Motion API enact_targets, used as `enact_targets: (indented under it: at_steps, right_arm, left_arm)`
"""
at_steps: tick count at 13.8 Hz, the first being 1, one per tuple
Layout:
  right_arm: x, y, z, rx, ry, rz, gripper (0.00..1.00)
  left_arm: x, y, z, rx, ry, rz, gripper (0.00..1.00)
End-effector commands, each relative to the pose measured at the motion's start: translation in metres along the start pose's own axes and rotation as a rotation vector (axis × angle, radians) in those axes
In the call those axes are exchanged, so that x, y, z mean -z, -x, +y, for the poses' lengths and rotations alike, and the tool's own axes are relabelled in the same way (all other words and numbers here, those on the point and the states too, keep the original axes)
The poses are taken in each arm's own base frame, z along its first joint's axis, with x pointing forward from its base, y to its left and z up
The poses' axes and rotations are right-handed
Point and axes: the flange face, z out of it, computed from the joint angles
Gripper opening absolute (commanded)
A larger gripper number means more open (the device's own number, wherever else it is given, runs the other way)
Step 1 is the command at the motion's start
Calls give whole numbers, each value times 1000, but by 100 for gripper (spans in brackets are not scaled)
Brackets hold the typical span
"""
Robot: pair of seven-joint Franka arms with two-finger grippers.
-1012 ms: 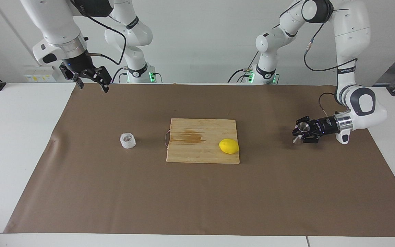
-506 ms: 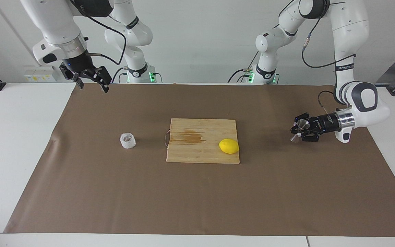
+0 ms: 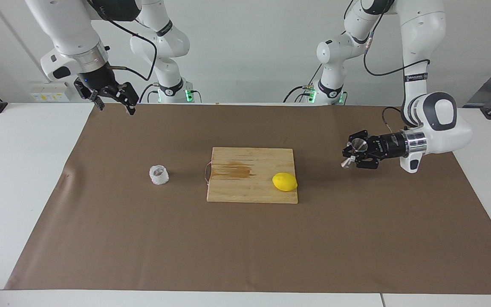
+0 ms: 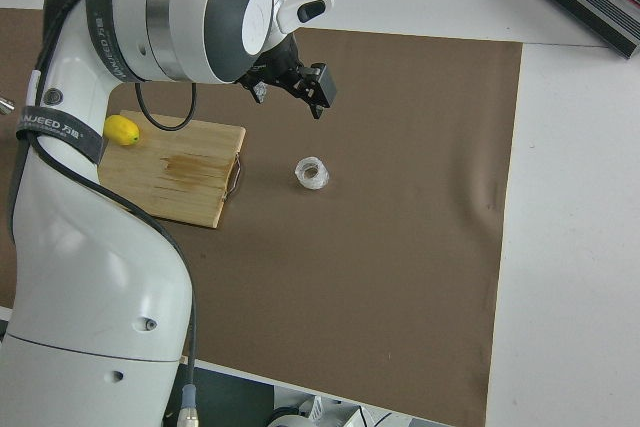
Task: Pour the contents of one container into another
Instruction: 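Lift the metal cup with the left gripper and carry it over the board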
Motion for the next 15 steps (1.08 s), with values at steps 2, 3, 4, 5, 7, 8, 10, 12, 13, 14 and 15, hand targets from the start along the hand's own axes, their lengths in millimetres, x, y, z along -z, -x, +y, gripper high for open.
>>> enact_targets:
  at_steps: [2,3,4,5,7,8,10,12,13,14,15]
  right_arm:
    - [1,0,4,16,-27,-15,100]
    - [2,0,4,16,-27,-13,100]
    - [1,0,4,16,-27,-15,100]
    - [2,0,4,16,-27,-13,100]
    - [2,0,4,16,-27,-13,100]
    - [2,0,4,16,-27,-13,100]
    - [1,0,4,16,-27,-15,100]
    - [1,0,4,16,-27,-15,100]
    - [2,0,4,16,-27,-13,100]
    - [1,0,4,16,-27,-15,100]
    - [1,0,4,16,-27,-15,100]
  left_arm:
    - [-63,33,-13,39,65,10,9]
    - [-90,41,-13,54,89,13,8]
    - [-118,47,-14,63,118,19,8]
    - [-146,54,-17,64,140,16,8]
    - [-198,64,-28,78,175,7,6]
    - [-219,65,-33,92,203,1,5]
    - [-250,67,-44,127,252,-4,5]
    - [-270,64,-53,166,287,-10,5]
    - [-278,53,-54,181,300,0,5]
    - [-282,47,-55,192,314,1,4]
    - [-284,36,-53,212,329,-5,4]
